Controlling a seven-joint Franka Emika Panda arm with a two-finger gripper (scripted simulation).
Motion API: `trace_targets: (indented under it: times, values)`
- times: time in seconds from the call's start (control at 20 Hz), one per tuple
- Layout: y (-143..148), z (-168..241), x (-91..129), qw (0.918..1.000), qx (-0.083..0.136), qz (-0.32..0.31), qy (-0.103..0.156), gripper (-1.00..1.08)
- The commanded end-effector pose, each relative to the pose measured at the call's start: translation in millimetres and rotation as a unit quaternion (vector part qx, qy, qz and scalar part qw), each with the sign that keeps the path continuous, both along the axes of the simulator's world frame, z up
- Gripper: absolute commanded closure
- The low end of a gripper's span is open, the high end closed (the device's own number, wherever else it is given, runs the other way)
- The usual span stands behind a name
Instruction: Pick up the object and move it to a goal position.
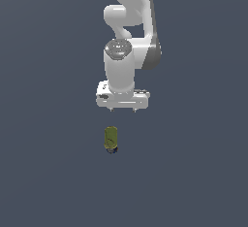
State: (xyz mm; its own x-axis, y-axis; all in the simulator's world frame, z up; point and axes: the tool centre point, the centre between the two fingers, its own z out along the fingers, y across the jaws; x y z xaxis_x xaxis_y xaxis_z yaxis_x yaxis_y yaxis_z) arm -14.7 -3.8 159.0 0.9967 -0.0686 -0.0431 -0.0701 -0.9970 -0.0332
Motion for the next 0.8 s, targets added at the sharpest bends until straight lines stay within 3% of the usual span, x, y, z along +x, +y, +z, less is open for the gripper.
trace_targets:
  times: [0.0,0.75]
  values:
    - [0.0,0.0,0.0,1.0,0.0,0.0,0.0,-0.92]
    - [-2.9,4.8,0.5,1.0,0.003,0.0,0.0,-0.92]
